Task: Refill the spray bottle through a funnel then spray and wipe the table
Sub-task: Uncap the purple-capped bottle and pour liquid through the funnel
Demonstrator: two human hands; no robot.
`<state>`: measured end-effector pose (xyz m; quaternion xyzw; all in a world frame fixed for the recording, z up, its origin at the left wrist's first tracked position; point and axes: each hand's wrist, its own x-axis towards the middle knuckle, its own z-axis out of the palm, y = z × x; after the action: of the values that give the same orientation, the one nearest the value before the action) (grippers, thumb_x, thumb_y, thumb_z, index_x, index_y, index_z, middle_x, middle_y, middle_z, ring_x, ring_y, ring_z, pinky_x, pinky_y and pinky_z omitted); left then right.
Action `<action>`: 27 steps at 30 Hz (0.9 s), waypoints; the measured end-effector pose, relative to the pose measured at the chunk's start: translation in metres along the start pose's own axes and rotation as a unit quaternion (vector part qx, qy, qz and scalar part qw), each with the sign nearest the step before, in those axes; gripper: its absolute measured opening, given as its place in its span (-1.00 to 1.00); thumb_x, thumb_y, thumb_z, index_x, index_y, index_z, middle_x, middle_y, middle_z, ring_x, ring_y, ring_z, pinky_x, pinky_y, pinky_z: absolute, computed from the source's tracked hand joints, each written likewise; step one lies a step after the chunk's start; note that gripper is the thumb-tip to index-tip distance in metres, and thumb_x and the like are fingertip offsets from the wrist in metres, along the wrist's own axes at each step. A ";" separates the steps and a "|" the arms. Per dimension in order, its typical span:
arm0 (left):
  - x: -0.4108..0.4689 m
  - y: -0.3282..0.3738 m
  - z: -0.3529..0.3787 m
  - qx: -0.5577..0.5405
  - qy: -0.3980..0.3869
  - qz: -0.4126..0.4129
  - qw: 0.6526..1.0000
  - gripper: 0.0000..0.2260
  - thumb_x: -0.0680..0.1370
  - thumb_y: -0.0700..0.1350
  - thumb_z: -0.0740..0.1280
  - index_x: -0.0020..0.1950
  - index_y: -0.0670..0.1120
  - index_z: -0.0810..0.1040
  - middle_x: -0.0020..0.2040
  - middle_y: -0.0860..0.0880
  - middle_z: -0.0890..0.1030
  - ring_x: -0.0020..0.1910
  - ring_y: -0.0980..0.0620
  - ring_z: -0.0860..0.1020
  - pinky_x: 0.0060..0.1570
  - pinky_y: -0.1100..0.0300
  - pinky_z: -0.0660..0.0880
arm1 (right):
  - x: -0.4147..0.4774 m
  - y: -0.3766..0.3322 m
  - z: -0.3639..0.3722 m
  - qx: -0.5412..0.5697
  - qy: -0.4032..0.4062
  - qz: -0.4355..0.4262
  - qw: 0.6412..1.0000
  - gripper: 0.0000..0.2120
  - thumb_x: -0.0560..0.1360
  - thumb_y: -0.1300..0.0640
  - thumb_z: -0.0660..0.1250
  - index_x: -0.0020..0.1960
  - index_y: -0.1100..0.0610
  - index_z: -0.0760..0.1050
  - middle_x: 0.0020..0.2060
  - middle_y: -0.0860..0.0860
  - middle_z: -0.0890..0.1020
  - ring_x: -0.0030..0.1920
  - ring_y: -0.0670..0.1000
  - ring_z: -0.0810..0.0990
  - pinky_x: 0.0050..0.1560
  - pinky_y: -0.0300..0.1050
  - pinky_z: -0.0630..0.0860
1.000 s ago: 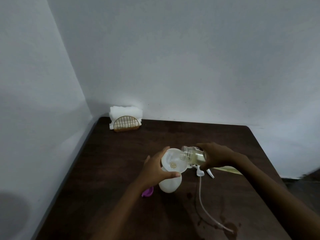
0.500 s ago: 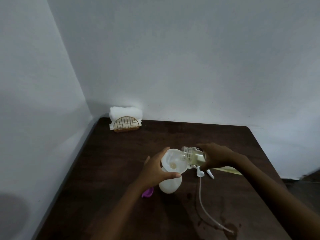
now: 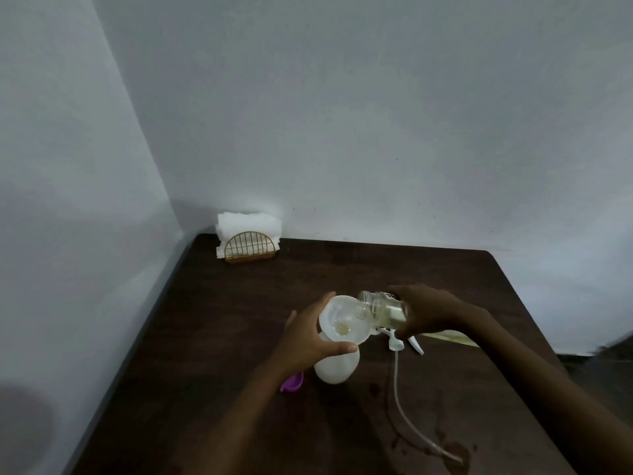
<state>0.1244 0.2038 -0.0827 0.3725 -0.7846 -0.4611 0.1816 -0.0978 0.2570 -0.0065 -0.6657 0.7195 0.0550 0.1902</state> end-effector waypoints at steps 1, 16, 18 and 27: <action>0.000 -0.001 0.000 -0.002 0.001 -0.002 1.000 -0.07 0.17 0.40 0.37 0.46 0.12 0.15 0.40 0.14 0.36 0.39 0.14 0.30 0.43 -0.22 0.03 | 0.000 0.000 0.000 0.000 0.000 0.001 1.000 -0.43 0.27 -0.03 0.45 0.24 -0.04 0.38 -0.29 -0.22 0.41 -0.17 -0.08 0.43 -0.29 -0.17 0.37; 0.002 -0.005 0.002 0.043 0.019 0.014 0.999 -0.13 0.27 0.33 0.42 0.47 0.12 0.13 0.41 0.14 0.36 0.38 0.14 0.30 0.45 -0.17 -0.04 | -0.003 0.000 0.000 -0.008 -0.004 0.005 1.000 -0.41 0.27 -0.04 0.45 0.26 -0.04 0.38 -0.12 -0.15 0.50 -0.14 -0.06 0.48 -0.22 -0.14 0.42; 0.003 -0.005 0.002 0.052 0.023 0.015 0.998 -0.13 0.26 0.34 0.41 0.47 0.12 0.13 0.41 0.15 0.36 0.38 0.14 0.30 0.45 -0.17 -0.05 | -0.004 0.000 0.000 -0.010 -0.004 0.006 1.000 -0.42 0.27 -0.04 0.46 0.25 -0.02 0.39 -0.10 -0.13 0.52 -0.13 -0.06 0.49 -0.21 -0.14 0.43; 0.002 -0.003 0.003 0.066 0.044 0.025 0.997 -0.17 0.31 0.28 0.42 0.47 0.10 0.14 0.40 0.14 0.36 0.38 0.14 0.30 0.46 -0.15 -0.06 | -0.006 -0.001 -0.001 -0.014 -0.008 0.009 1.000 -0.41 0.27 -0.03 0.46 0.27 -0.04 0.38 -0.10 -0.12 0.53 -0.15 -0.07 0.47 -0.22 -0.17 0.41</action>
<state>0.1224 0.2029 -0.0870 0.3840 -0.8135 -0.3872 0.2022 -0.0964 0.2622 -0.0031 -0.6614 0.7229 0.0717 0.1864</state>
